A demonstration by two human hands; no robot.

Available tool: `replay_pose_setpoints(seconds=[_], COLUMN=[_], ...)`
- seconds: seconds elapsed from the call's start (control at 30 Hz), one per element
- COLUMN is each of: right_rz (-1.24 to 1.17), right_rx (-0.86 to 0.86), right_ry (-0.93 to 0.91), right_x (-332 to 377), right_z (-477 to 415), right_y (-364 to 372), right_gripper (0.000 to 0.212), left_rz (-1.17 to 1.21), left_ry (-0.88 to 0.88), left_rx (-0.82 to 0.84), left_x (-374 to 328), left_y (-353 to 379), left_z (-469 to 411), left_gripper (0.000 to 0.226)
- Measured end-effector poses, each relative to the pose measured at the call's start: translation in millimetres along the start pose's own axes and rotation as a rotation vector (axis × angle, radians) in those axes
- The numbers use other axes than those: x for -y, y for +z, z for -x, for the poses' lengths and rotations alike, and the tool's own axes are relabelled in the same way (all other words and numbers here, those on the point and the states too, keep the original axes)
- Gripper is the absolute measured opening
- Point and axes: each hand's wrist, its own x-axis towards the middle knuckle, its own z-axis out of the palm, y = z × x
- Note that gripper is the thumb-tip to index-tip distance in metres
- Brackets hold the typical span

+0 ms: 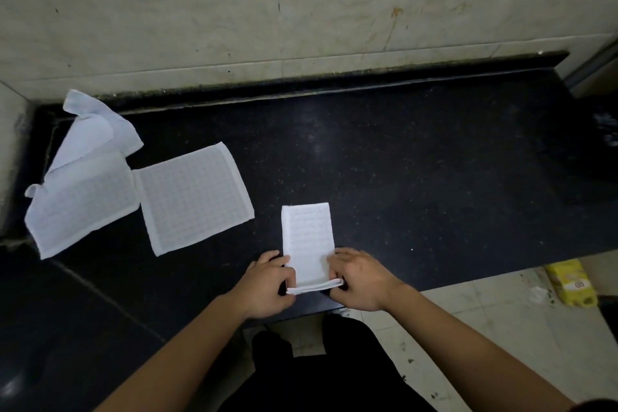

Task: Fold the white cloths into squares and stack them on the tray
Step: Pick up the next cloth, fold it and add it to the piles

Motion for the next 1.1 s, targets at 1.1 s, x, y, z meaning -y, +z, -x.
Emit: replay_pose_setpoints(seconds=[1.1], right_rz=[0.079], right_rx=[-0.391], right_ry=[0.094], right_x=[-15], right_z=[-65], right_y=[-4], right_gripper=[0.055], left_rz=[-0.226], left_ry=[-0.025], left_rx=[-0.686], left_x=[19], left_y=[-2], left_z=[-52], left_gripper=[0.05])
